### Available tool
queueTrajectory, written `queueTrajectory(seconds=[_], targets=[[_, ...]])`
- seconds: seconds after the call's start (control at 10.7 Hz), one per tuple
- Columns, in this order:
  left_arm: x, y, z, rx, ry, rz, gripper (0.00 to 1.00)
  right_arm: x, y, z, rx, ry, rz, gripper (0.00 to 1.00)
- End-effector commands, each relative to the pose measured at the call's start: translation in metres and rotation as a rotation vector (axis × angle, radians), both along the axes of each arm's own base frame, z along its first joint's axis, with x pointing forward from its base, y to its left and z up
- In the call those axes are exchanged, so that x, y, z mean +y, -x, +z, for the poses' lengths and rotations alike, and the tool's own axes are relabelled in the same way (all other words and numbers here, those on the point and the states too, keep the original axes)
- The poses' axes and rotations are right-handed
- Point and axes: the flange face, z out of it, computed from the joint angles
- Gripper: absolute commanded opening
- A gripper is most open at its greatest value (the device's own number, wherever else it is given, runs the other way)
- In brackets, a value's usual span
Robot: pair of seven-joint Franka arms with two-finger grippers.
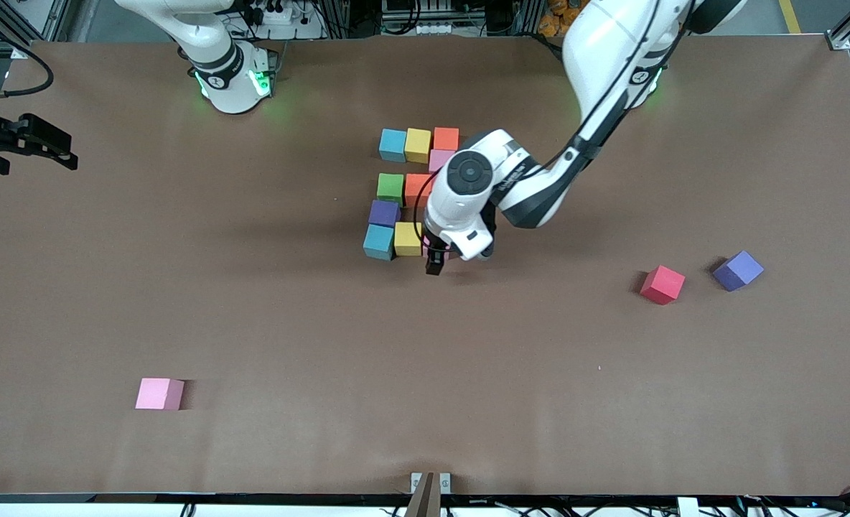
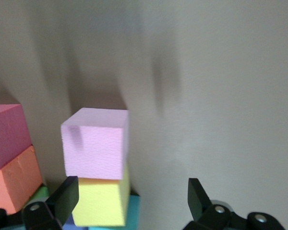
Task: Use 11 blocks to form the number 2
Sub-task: 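Open the left gripper and raise it away from the pink cube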
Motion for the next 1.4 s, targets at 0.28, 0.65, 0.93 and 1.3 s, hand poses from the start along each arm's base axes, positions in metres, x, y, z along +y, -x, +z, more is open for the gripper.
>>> queueTrajectory(seconds=[0.28,0.65,0.93,1.3], targets=[[0.077,-0.039,0.112,-0.117,-0.022,-0.190,1.00,-0.001,-0.002,0.005,-0.005,0.007,-0.005,1.00],[0.166,-0.066,0.149,-0.117,-0.124,-0.613,1.00,-0.001,-0.002,0.005,-0.003,0.007,-0.005,1.00],[0.240,-0.072,0.184,-0.069,-0.153,-0.929,1.00,-0.001,-0.002,0.005,-0.003,0.009,-0.005,1.00],[0.349,-0.077,0.237,-0.059,-0.185,-1.327,1.00,-0.001,-0.003,0.004,-0.002,0.007,-0.005,1.00]])
